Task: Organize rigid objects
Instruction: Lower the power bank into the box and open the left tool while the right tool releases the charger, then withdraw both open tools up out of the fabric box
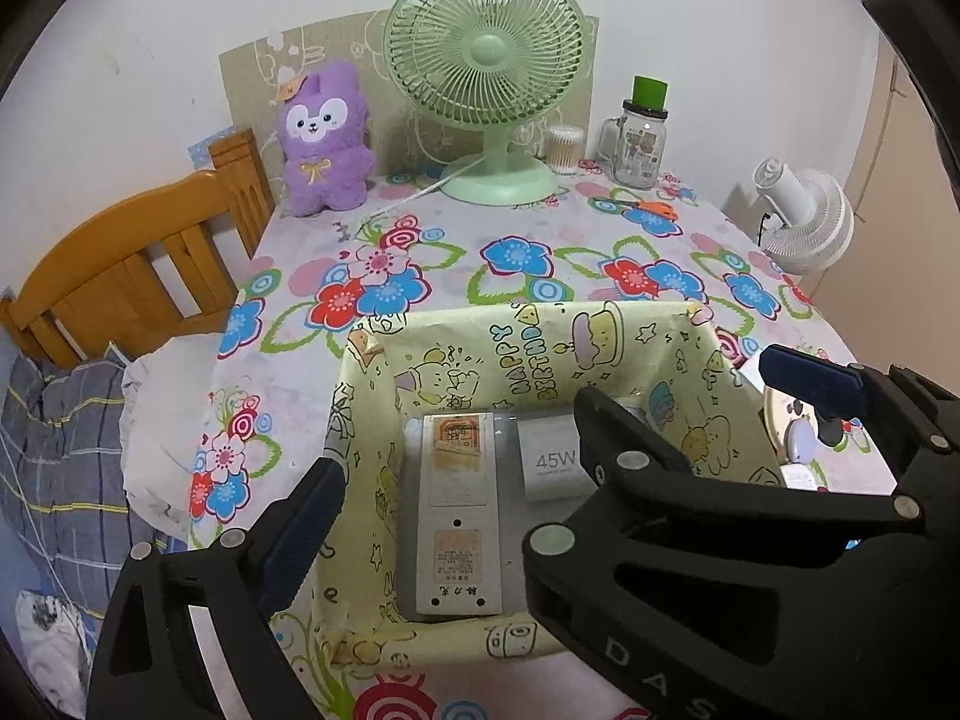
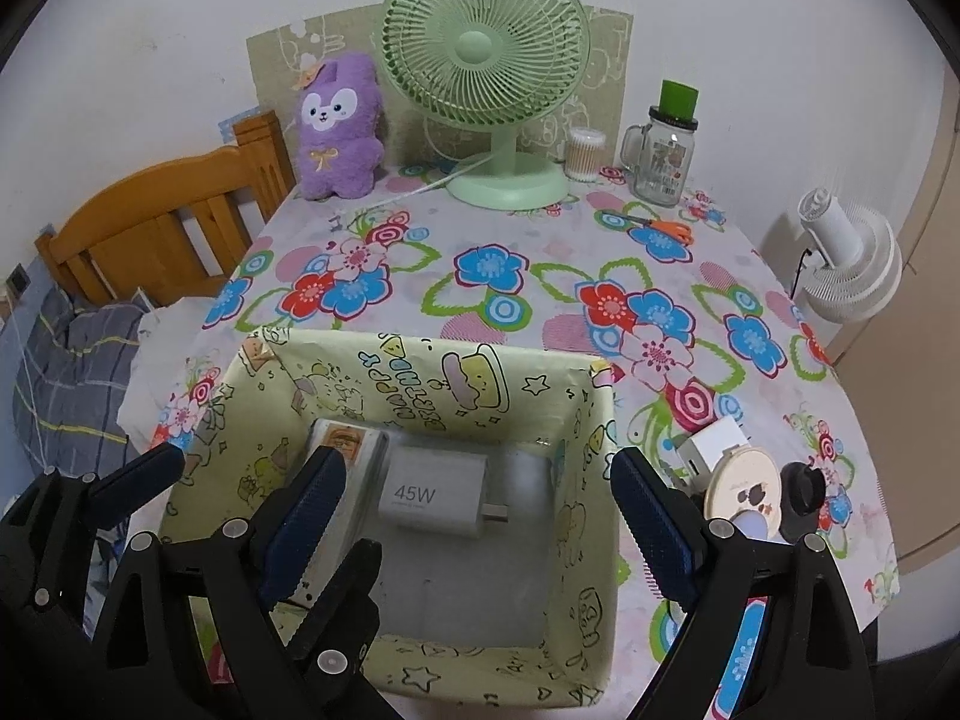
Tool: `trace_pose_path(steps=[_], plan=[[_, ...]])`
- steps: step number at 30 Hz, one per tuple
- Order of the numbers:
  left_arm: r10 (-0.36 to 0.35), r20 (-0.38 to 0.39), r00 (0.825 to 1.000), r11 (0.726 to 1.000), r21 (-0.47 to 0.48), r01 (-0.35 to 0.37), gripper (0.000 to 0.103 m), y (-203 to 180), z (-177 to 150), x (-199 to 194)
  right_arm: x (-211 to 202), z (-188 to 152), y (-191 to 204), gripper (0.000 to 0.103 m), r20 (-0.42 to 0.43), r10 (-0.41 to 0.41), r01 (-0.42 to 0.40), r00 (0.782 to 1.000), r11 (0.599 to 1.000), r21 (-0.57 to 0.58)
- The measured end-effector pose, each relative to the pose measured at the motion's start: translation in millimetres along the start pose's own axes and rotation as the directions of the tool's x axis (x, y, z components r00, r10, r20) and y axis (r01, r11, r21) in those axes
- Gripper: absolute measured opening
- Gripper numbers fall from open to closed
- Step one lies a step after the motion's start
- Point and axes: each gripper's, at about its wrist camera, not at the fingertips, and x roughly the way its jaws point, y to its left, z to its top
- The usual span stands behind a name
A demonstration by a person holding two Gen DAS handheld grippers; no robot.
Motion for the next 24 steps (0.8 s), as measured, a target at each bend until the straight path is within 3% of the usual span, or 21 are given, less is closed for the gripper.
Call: trace_pose_path(steps=[24], plan=[[-0.021,0.047,0.999,0.998,0.062,0.018,0.098,-38.6,-7.7,-25.8,-38.5,-15.0,-28.1,0.092,0.052,-0.036,0.036,0.998,0.999,0.002]])
